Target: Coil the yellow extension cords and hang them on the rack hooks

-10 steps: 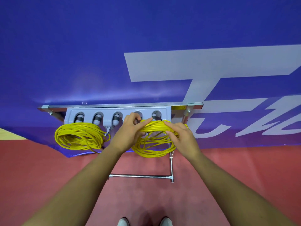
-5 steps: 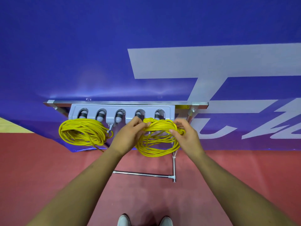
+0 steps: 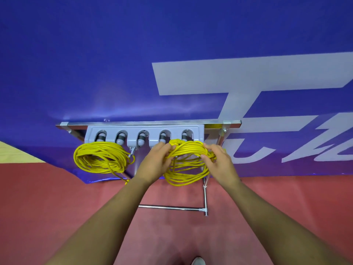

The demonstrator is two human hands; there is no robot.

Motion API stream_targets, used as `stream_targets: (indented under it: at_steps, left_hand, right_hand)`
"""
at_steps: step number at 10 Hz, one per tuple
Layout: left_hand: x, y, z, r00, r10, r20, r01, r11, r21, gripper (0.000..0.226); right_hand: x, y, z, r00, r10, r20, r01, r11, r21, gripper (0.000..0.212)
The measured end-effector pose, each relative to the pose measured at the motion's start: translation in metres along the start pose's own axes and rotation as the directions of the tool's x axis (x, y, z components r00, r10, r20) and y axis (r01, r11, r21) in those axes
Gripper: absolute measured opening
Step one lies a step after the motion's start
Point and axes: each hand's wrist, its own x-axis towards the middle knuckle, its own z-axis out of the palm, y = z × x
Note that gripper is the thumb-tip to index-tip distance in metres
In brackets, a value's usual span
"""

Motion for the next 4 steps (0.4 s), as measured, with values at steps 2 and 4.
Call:
stream_targets:
  at_steps: [2,4]
  left_hand:
    - [0.003,0.0,-0.022,0.988,-0.036,0.152,0.042,0.998,-0.039,0.047]
    - [-0.004,-0.001,-0.07,0.995,-0.076,0.07,0.082,0.993,-0.08,0.031]
  right_hand:
    - [-0.001,-0.026,-0.007,0.987,0.128,0.099,-0.112,0.982,-0.149,0.042]
    - [-0.005,-0.065,-0.012,0.978,0.206,0.043,-0.185,0.94,-0.287,0.051]
